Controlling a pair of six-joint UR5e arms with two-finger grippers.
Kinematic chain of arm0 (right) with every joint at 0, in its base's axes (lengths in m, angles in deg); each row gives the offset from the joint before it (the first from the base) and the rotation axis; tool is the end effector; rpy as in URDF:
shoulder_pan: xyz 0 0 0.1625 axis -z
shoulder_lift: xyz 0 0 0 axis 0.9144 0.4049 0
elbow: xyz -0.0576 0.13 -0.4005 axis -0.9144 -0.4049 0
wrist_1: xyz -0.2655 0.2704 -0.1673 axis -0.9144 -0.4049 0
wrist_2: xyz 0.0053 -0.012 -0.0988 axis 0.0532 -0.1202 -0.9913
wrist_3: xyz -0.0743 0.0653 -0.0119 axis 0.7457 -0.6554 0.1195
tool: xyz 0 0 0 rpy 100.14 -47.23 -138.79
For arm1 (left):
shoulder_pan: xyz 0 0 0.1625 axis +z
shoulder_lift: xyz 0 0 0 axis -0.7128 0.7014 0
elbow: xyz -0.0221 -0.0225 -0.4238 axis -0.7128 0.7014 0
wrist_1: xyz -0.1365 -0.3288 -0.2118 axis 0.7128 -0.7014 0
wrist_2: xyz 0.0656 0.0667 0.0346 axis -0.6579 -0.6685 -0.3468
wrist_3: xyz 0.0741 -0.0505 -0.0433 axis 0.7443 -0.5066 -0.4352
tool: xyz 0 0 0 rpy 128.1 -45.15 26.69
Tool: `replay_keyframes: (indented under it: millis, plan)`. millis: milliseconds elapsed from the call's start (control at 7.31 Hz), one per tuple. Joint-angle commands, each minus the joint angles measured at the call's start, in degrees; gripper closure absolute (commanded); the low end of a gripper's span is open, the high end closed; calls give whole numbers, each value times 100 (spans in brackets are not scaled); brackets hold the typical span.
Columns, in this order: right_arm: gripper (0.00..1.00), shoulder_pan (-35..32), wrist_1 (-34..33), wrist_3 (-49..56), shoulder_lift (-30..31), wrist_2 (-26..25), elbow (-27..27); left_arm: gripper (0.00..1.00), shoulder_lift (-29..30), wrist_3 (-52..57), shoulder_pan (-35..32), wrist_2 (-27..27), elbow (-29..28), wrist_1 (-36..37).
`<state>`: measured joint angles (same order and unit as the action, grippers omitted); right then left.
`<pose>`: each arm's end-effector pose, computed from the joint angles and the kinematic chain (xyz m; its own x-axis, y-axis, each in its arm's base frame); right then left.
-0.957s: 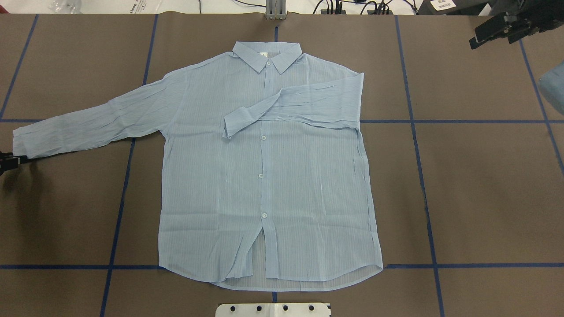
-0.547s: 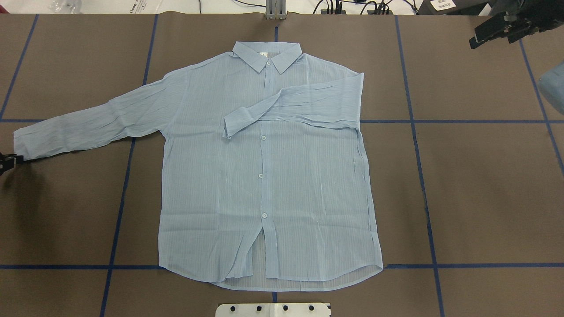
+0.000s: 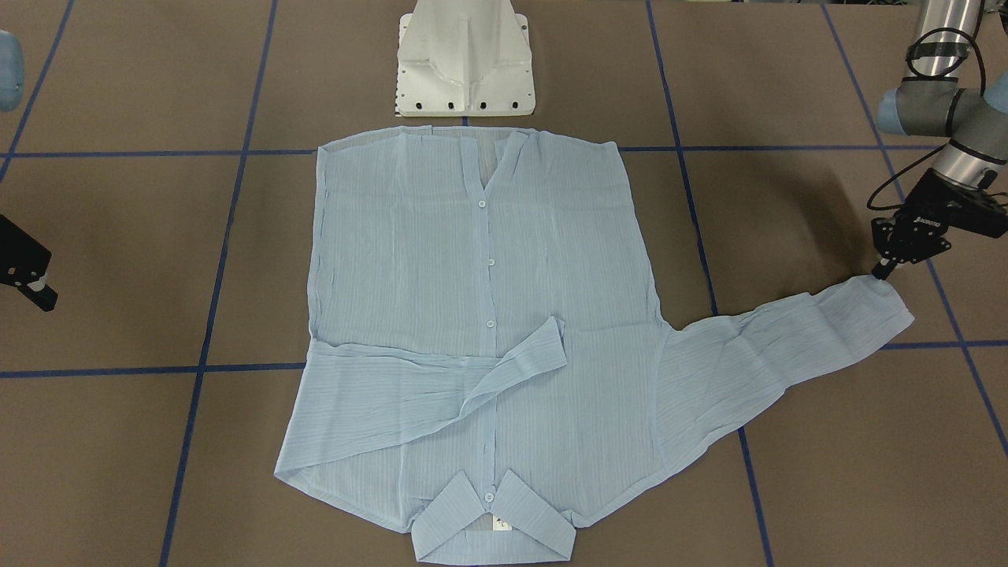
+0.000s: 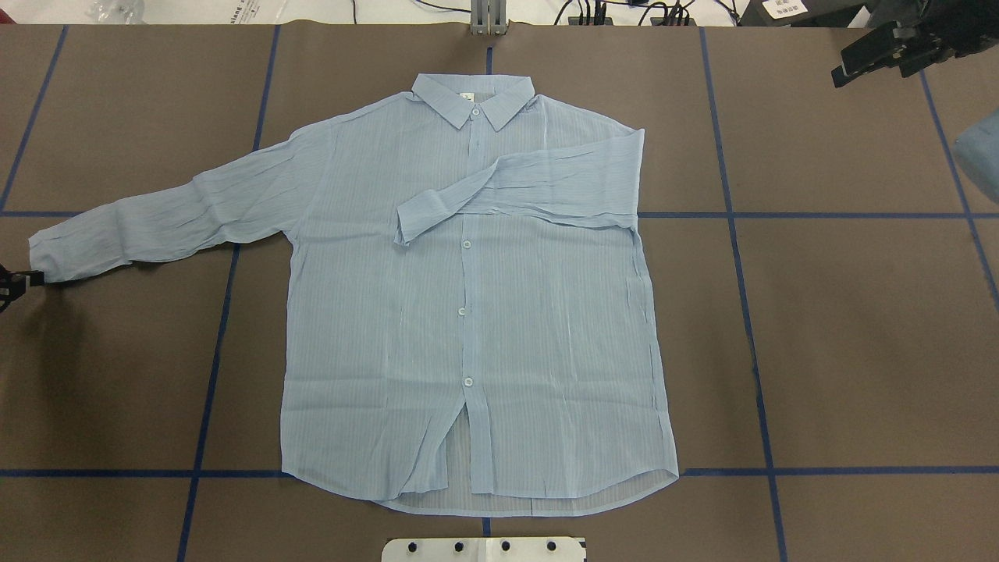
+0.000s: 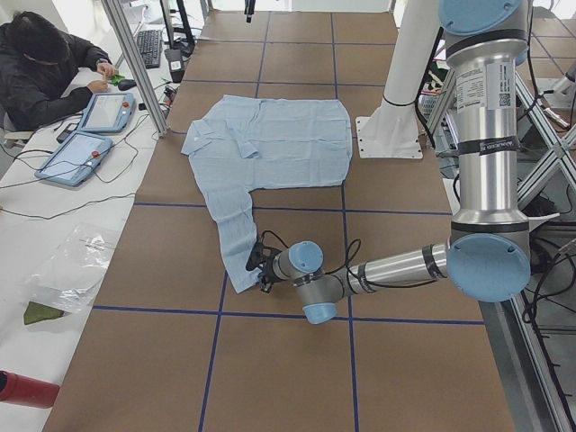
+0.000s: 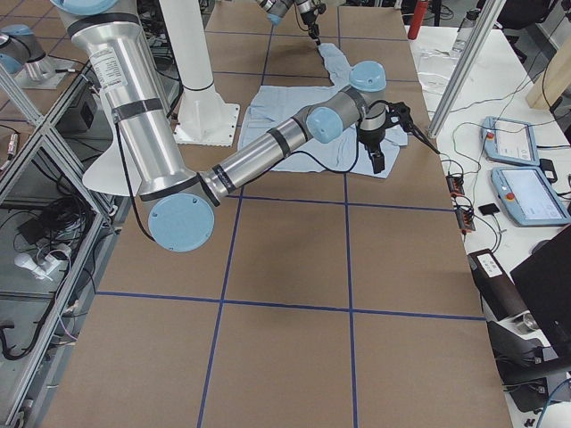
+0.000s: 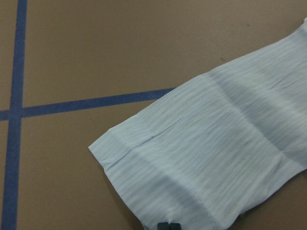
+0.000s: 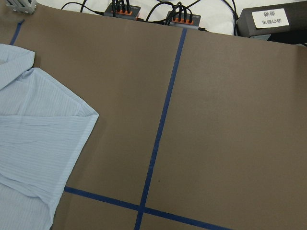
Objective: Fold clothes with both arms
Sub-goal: 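Release the sleeve and withdraw the right gripper while the left gripper grasps the other cuff, then fold the held sleeve across the shirt front with the left gripper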
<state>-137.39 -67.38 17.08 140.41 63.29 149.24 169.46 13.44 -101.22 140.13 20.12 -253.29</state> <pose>-0.1243 -0.5881 0.3397 0.6591 -0.2139 0.7210 -0.0611 0.9403 0.3348 0.1699 -0.4188 0.6927 0.5789 0.2635 -0.7716 0.2450 0.8464 0.4729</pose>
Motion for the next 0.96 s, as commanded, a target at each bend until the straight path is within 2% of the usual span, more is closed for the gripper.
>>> replay_keyframes:
  millis: [0, 273, 410, 547, 820]
  plan:
    - [0, 0, 0, -8, 9, 0, 2, 100, 101, 164, -49, 106, 650, 8]
    - [0, 0, 0, -8, 9, 0, -6, 100, 783, 34, -76, 168, 865, 200]
    - [0, 0, 0, -8, 9, 0, 2, 100, 1196, -488, -76, 368, 865, 297]
    - [0, 0, 9, -16, 27, 0, 11, 100, 1713, -1129, -58, 527, 873, 559]
    - [0, 0, 0, -16, 35, 0, 11, 100, 2768, -1748, 29, 502, 847, 1480]
